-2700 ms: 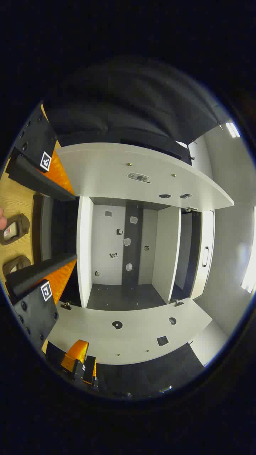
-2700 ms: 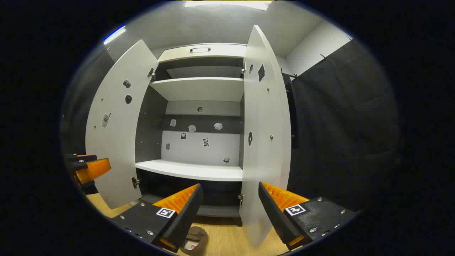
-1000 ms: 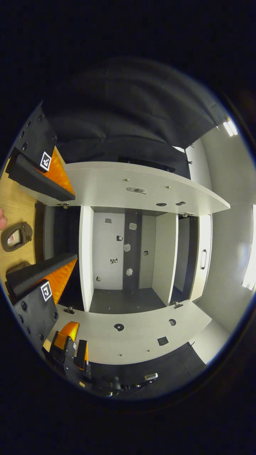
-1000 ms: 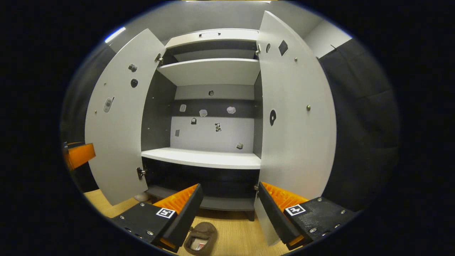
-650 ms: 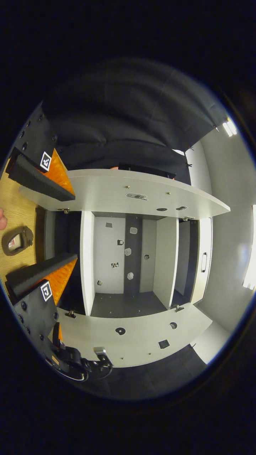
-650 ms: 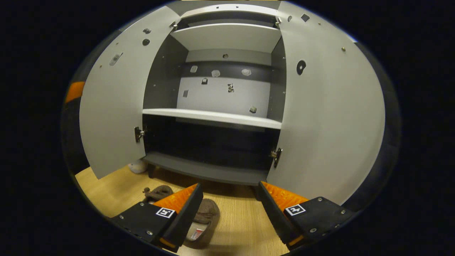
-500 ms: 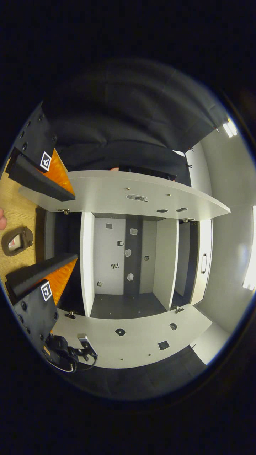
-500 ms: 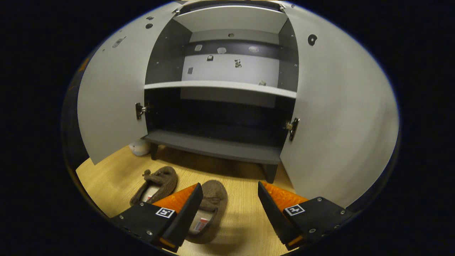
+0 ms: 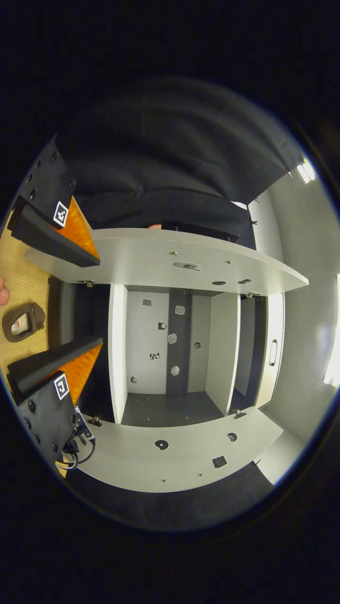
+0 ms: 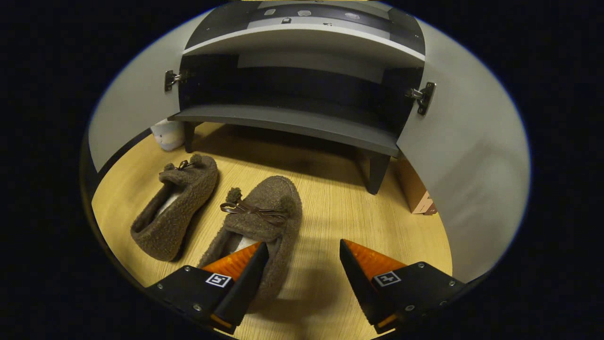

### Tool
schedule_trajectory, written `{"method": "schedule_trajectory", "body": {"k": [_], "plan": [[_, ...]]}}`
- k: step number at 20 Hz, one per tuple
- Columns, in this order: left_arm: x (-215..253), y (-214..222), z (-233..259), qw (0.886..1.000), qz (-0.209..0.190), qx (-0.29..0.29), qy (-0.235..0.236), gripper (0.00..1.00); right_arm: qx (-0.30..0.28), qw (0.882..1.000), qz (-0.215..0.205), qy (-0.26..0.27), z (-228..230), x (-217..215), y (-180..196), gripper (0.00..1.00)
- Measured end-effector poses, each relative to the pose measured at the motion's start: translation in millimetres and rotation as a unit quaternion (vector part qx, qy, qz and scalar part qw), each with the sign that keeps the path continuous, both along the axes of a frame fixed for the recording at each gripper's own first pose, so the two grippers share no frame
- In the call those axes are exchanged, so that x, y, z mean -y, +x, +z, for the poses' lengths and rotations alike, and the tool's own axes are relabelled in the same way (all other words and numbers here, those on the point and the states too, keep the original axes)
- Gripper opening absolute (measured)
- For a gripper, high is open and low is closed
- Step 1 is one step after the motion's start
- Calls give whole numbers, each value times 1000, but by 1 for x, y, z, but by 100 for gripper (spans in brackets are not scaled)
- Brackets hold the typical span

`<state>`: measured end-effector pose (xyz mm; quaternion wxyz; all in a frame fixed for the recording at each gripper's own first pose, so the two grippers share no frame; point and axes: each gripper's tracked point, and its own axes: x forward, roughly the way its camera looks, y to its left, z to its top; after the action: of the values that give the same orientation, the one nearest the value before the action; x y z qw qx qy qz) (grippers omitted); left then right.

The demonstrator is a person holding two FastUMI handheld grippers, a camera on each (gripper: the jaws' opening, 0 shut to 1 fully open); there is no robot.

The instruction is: Grab one shoe with the right hand and put it into the shoe cabinet, grab the other shoe with the left hand and put it into the shoe cabinet; then close the right door with the right hand and the left door with the left hand.

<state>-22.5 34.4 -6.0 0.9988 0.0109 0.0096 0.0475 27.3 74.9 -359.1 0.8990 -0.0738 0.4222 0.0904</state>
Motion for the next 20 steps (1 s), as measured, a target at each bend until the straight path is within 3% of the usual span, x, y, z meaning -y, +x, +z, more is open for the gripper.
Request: {"method": "schedule_trajectory", "body": {"k": [5, 6, 7, 9, 10, 12, 14, 17, 20], "plan": [[-1, -1, -1, 1000, 3, -2, 0, 99, -16, 1000, -18, -2, -30, -2, 24, 87], [-3, -2, -2, 1000, 5, -3, 0, 96, -8, 1000, -16, 7, -32, -7, 29, 82], [-5, -2, -3, 1000, 7, -5, -1, 99, -3, 1000, -6, 7, -34, -10, 32, 75], [-6, -1, -5, 1000, 9, -8, -3, 96, 6, 1000, 15, 14, -34, -17, 34, 55], [-6, -2, -5, 1000, 9, -8, -3, 96, 4, 1000, 22, 20, -36, -21, 31, 39], [-7, -3, -4, 1000, 10, -7, 0, 96, 6, 1000, 21, 22, -34, -22, 31, 18], [-7, -2, -4, 1000, 9, -7, 0, 99, 11, 1000, 19, 17, -33, -22, 32, 8], [-5, -4, -6, 1000, 8, -9, 0, 94, 25, 999, 4, 21, -22, -13, 31, 5], [-4, -5, -6, 1000, 6, -6, -4, 96, 57, 998, -6, 32, 8, -7, 26, 5]]}}
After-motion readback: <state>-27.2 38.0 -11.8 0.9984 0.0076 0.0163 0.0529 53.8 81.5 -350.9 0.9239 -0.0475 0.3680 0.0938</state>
